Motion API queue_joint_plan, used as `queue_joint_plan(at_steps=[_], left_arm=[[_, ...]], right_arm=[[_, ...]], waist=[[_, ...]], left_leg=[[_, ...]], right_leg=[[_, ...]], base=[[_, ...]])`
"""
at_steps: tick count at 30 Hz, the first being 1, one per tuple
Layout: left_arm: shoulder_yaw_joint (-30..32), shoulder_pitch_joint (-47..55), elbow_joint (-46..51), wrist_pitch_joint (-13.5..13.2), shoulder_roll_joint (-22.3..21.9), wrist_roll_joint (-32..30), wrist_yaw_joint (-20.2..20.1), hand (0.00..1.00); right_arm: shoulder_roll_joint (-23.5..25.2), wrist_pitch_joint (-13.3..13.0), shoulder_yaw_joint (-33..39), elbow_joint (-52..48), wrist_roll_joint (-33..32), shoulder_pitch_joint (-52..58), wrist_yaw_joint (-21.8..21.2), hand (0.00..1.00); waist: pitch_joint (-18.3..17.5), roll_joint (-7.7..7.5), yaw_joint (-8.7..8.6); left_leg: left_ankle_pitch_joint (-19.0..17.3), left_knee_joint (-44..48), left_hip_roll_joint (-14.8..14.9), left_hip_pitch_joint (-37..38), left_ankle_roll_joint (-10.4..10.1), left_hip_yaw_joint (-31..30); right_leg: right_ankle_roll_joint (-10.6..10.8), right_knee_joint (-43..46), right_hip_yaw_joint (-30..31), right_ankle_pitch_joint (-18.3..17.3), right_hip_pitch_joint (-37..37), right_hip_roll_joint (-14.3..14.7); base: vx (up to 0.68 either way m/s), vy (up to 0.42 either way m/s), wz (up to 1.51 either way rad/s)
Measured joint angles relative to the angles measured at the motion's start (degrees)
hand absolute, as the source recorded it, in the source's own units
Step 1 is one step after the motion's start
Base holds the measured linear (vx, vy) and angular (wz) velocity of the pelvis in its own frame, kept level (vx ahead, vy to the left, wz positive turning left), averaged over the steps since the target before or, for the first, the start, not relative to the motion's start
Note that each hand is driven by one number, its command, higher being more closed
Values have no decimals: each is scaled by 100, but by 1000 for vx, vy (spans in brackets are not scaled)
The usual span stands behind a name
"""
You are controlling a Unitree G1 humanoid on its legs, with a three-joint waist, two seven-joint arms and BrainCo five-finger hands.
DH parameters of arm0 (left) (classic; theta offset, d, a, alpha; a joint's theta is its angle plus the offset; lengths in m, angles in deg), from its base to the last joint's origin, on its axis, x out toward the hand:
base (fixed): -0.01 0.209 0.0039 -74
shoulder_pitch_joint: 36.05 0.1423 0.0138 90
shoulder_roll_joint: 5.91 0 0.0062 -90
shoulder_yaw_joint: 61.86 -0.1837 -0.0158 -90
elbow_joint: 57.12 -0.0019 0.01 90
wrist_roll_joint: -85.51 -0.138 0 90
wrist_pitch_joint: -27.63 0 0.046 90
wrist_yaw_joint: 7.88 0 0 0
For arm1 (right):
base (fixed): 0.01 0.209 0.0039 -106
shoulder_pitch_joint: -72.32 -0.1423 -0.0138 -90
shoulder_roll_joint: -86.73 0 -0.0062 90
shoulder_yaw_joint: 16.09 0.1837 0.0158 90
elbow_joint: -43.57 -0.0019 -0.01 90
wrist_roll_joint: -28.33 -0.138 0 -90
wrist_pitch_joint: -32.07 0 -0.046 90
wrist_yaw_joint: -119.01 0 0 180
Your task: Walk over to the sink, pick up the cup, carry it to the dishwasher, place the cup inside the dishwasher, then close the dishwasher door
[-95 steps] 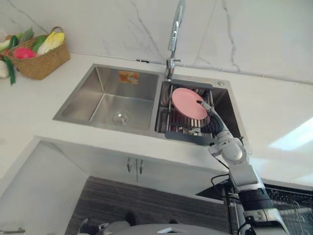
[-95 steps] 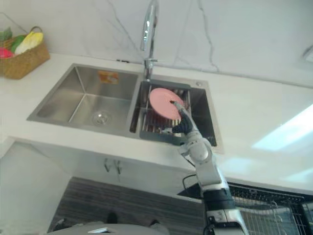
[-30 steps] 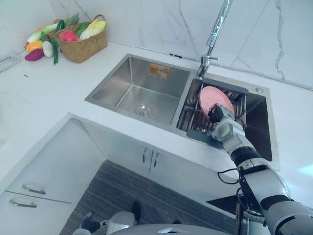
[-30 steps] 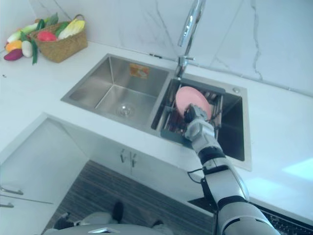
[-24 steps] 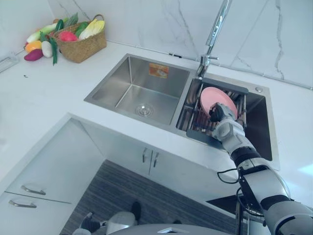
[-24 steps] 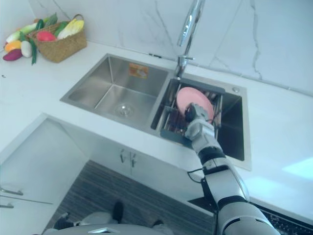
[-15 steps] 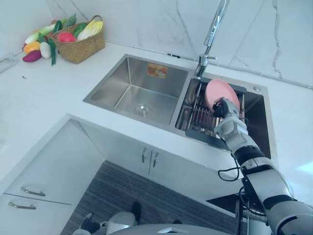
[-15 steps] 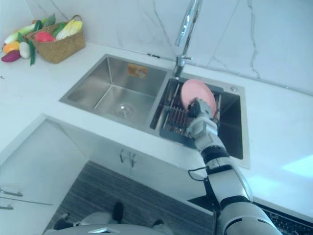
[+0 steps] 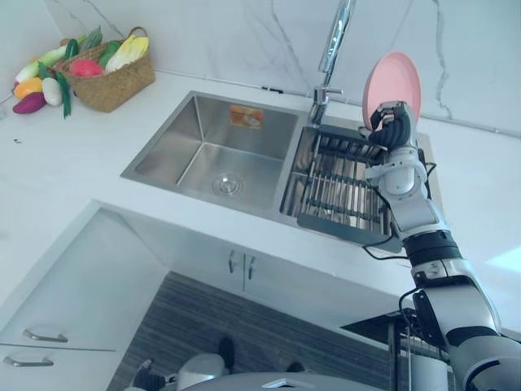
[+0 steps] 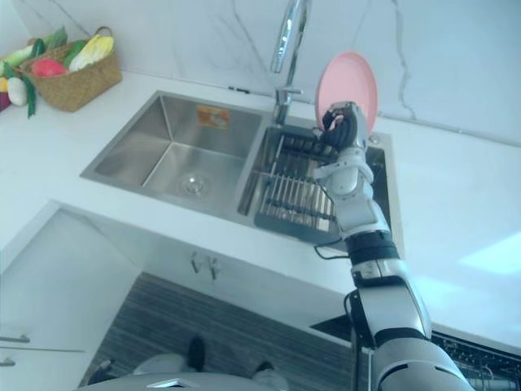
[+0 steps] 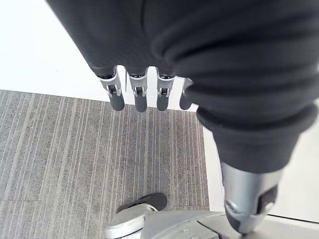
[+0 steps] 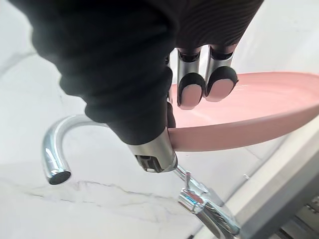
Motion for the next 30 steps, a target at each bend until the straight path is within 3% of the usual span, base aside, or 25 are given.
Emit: queue_joint_plan(at_steps=[5,13,27,30], left_arm=[[18,23,0,-14,2,-2,20,0],[178,93,-20,-22,20,-173,124,0],[64,70,-150,-75,131,-446,125,0],[-19,65,-150,-74,182,-451,124,0]], right_arm=[[19,-151,145,-462,123,227,174,100],[-7,-178,389,-1307,362,834,255,100],[-1005,-168,1581,-2054,576,2254,86,100],[-1042,-159,1867,-2071,576,2502,-27,100]], waist=[[-5,-35,-10],[-72,-251,-120],[-231,-402,-582],[-277,-432,-614]], left_leg=[[-5,-1,9,5,-7,47],[-118,-1,33,-6,25,459],[-253,3,10,130,118,1181],[-277,3,3,121,137,1324]], right_leg=[[-2,1,54,2,-13,6],[-17,-37,463,82,-179,19],[13,-32,1302,278,-515,25],[14,68,1474,278,-645,17]], base=[[-8,3,-3],[-17,25,-25],[16,33,-30],[-18,41,-30]])
